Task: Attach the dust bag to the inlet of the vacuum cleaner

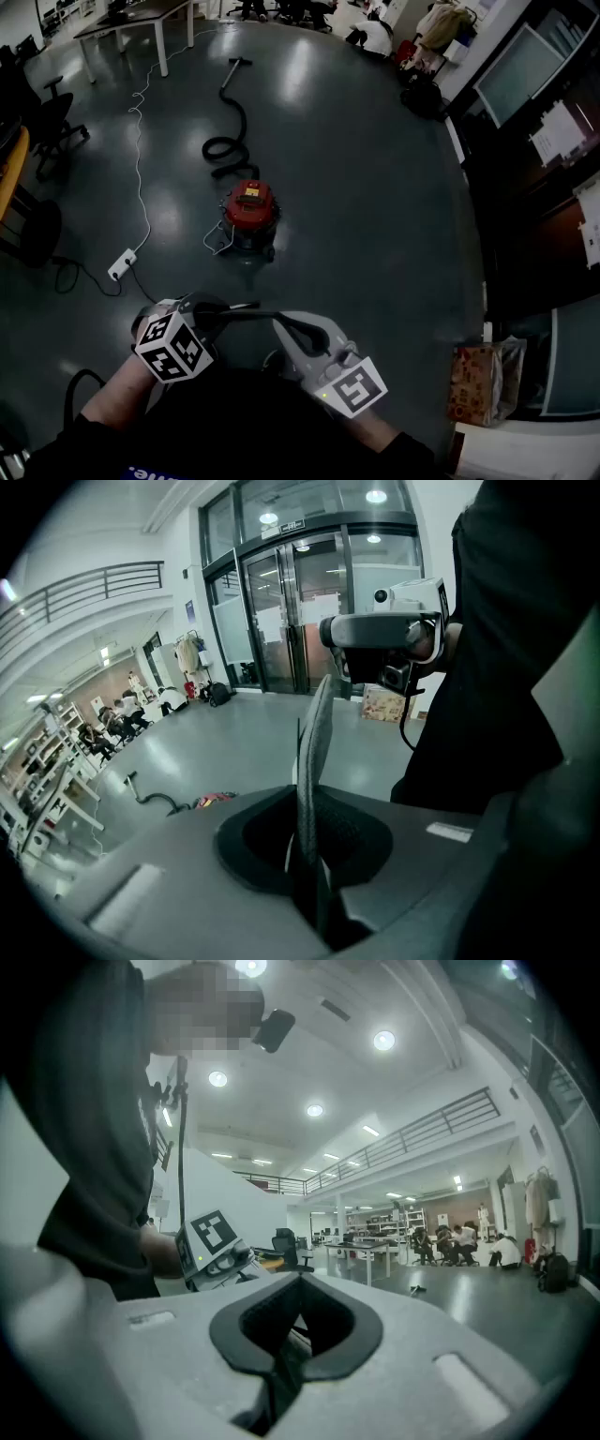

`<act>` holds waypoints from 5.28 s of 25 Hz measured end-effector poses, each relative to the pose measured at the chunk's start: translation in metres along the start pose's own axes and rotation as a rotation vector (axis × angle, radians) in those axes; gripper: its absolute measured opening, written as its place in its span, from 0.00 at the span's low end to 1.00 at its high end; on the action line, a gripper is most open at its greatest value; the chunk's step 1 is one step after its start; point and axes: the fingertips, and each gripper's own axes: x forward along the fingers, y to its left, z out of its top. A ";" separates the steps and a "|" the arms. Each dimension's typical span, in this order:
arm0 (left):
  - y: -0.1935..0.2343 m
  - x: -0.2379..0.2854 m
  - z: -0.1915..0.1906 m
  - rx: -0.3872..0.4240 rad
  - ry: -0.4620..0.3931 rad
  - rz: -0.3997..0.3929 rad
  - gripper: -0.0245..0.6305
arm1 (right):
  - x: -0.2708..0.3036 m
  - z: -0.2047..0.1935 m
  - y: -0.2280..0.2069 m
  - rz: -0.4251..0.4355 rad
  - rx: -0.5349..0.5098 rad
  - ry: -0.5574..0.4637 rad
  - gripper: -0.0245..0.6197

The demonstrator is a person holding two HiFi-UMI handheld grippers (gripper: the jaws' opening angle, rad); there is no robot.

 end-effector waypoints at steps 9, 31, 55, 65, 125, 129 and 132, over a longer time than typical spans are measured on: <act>0.003 0.013 0.007 -0.016 0.014 0.008 0.07 | -0.002 -0.001 -0.013 0.016 0.008 -0.012 0.04; 0.049 0.109 -0.039 -0.088 0.132 0.097 0.07 | -0.001 -0.062 -0.108 0.018 0.077 0.104 0.04; 0.175 0.251 -0.180 0.072 0.166 -0.080 0.07 | 0.147 -0.167 -0.218 -0.248 0.242 0.294 0.04; 0.162 0.364 -0.211 0.071 0.187 -0.151 0.07 | 0.136 -0.277 -0.283 -0.187 0.299 0.334 0.04; 0.212 0.547 -0.282 0.162 0.273 -0.281 0.09 | 0.360 -0.572 -0.413 0.354 -0.366 0.341 0.49; 0.212 0.547 -0.280 0.159 0.257 -0.250 0.09 | 0.371 -0.570 -0.418 0.354 -0.404 0.336 0.29; 0.212 0.545 -0.280 0.140 0.237 -0.235 0.09 | 0.371 -0.571 -0.420 0.352 -0.417 0.333 0.29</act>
